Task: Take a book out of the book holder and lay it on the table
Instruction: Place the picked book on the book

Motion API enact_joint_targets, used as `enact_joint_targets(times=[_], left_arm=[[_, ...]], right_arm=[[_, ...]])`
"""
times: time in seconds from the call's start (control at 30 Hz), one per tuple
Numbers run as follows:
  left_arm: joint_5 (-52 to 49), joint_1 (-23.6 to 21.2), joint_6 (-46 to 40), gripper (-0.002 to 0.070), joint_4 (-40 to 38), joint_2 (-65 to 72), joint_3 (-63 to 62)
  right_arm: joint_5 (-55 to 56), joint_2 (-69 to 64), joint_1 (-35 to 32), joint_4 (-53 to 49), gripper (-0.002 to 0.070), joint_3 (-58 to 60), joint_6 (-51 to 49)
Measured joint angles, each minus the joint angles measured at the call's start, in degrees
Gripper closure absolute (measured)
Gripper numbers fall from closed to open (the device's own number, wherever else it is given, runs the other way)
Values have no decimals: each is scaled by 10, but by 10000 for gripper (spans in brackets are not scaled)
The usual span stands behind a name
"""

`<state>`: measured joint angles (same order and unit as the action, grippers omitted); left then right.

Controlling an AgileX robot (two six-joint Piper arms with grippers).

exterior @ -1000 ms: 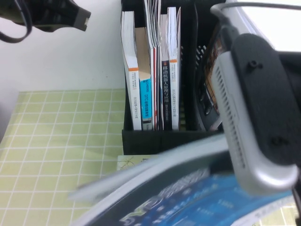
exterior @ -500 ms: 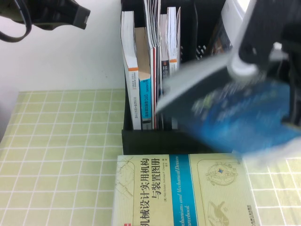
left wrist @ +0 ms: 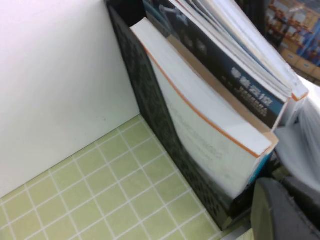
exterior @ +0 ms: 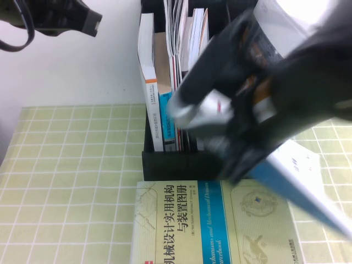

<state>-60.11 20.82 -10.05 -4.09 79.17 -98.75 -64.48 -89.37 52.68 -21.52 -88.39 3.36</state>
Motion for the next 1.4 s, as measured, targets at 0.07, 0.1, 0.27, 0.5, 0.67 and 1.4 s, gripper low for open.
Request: enact_joint_targets(times=[0.07,0.1,0.27,0.5,0.67,1.4], left_arm=[[-1,0,0,677,6,0,0],[-1,0,1,677,10,0,0],[-3,0,5,678,22,0,0],[-3,0,6,677,29,0,0],[1,0,7,677,29,0,0],[-4,0,10,677,29,0,0]], right_arm=[[8,-42,0,28,548,0,6],[14,-61,0,40,548,0,11],[36,-124,0,98,548,0,60],[49,-148,15,166,548,0,144],[63,-149,61,175,548,0,179],[108,-154,88,134,214,-1,170]])
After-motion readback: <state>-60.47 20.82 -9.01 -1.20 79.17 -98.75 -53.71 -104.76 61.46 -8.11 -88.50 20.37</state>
